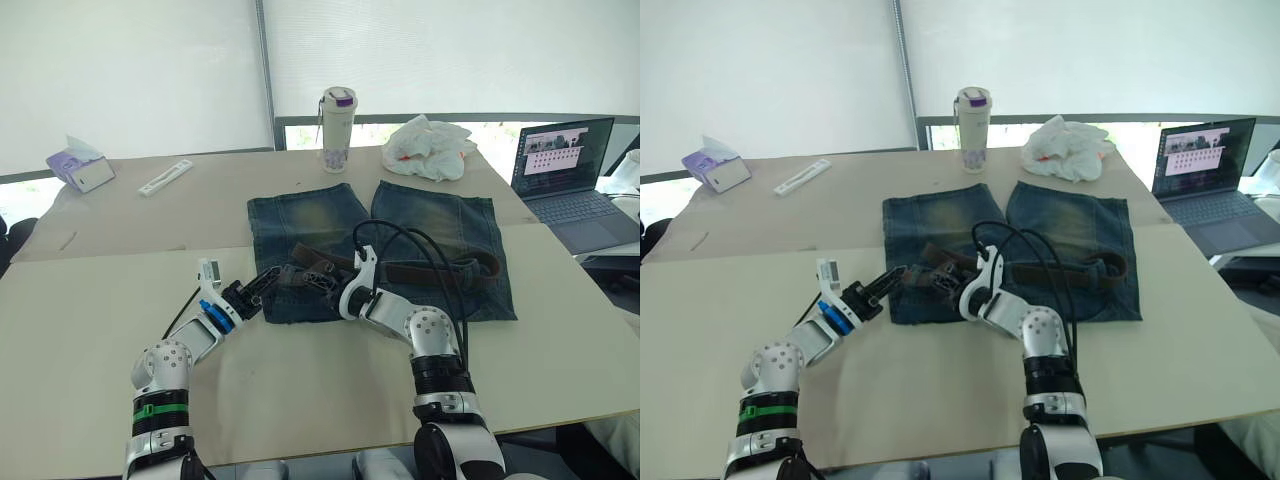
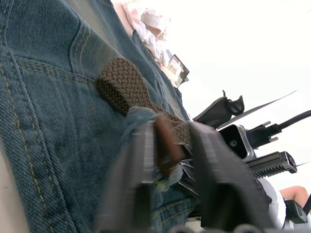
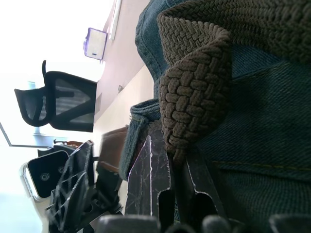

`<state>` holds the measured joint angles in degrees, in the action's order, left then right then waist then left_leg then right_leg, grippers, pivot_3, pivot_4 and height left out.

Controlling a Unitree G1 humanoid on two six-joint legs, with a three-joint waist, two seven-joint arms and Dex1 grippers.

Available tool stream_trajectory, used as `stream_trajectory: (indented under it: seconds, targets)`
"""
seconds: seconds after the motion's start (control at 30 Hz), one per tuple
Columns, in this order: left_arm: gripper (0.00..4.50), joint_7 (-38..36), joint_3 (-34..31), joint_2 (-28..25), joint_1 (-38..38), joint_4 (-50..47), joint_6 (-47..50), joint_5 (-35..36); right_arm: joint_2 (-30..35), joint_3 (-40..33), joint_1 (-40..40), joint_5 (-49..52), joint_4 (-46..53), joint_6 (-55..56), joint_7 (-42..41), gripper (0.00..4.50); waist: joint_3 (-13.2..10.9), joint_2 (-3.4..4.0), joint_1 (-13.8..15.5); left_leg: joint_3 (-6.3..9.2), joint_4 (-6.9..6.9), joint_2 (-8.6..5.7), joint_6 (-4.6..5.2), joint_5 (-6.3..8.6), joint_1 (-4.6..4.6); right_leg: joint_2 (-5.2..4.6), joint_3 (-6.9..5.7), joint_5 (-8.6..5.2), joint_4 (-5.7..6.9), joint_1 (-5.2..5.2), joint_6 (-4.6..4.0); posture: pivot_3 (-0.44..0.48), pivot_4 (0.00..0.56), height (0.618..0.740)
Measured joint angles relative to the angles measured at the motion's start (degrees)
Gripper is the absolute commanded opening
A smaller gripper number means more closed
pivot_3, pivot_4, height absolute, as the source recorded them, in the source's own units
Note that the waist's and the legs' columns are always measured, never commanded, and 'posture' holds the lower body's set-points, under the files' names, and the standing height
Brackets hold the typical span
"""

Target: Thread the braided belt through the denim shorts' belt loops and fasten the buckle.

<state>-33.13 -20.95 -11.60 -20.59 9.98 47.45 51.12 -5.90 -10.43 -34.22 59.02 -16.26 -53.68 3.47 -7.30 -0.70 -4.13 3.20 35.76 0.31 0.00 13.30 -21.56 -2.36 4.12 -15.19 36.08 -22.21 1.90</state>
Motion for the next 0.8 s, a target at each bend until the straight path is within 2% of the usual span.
stream_trajectory:
  seconds: [0.1,0.23,0.3,0.4,0.47,0.5,0.6,0.73,0.8]
  targets:
    - [0.04,0.0,0.5,0.0,0.2,-0.1,0.0,0.0,0.0,0.3,0.0,-0.5,0.0,0.1,-0.4,0.0,0.0,0.0,0.0,0.0,0.0,0.0,0.0,0.0,0.01,0.0,0.0,0.0,0.0,0.0,0.0,0.0,0.15,0.74]
    - [0.0,0.0,0.9,0.0,0.2,-0.1,-0.1,-0.3,0.1,2.6,0.1,-2.7,0.7,0.6,-2.7,1.48,0.0,0.02,0.0,-0.01,0.0,-0.05,0.0,0.0,-0.07,0.0,0.0,0.0,0.0,-0.07,0.0,0.0,0.15,0.74]
    - [0.0,0.0,1.2,0.0,0.2,-0.2,-0.8,-0.5,1.4,5.3,1.4,-4.4,4.8,-0.5,-4.9,2.21,0.0,0.03,0.2,0.01,0.0,-0.1,0.0,0.0,-0.17,-0.01,-0.04,0.0,-0.04,-0.1,0.0,0.0,0.15,0.74]
    - [0.0,-0.4,1.9,-1.5,0.2,-0.2,-1.0,-1.6,8.1,10.8,3.7,-7.3,12.7,-2.5,-10.3,3.2,0.0,0.04,0.6,0.06,0.05,-0.29,0.0,0.0,-0.28,-0.19,-0.06,0.0,-0.1,-0.1,0.01,0.0,0.15,0.74]
    - [0.0,-2.2,3.2,-4.2,0.1,-0.2,-1.0,-2.1,16.2,13.3,5.5,-8.2,19.6,-4.3,-15.1,3.83,0.0,0.05,1.3,0.09,0.13,-0.38,0.0,0.0,-0.37,-0.29,-0.09,0.0,-0.17,-0.1,0.07,0.0,0.15,0.74]
    - [0.0,-3.7,3.8,-7.1,0.0,-0.2,-1.0,-3.0,24.4,13.4,8.1,-8.2,26.2,-4.9,-19.8,4.22,-0.1,0.07,1.9,0.07,0.16,-0.45,-0.01,0.0,-0.41,-0.33,-0.15,-0.02,-0.25,-0.06,0.12,0.0,0.15,0.74]
    - [0.0,-5.1,2.3,-11.3,-0.6,1.1,-2.0,-4.6,33.7,9.7,11.5,-8.6,33.1,-5.0,-25.5,4.22,-0.1,0.02,1.9,0.02,0.1,-0.42,-0.01,0.0,-0.27,-0.28,-0.12,-0.04,-0.32,0.0,0.16,0.0,0.15,0.74]
    - [0.0,-6.9,3.9,-11.2,-3.1,2.9,-3.4,-6.1,40.3,8.4,17.4,-10.8,36.9,-1.1,-32.3,4.22,-0.1,-0.01,1.9,-0.15,0.07,-0.37,-0.01,0.0,-0.32,-0.1,-0.17,-0.26,-0.29,-0.04,0.51,0.0,0.15,0.74]
    - [0.0,-7.5,3.7,-12.2,-3.4,4.4,-3.8,-6.8,43.4,4.7,19.8,-12.8,36.2,0.9,-33.5,4.22,-0.2,-0.06,1.7,-0.17,0.08,-0.37,-0.01,0.0,-0.33,-0.12,-0.09,-0.24,-0.29,-0.04,0.48,0.0,0.15,0.74]
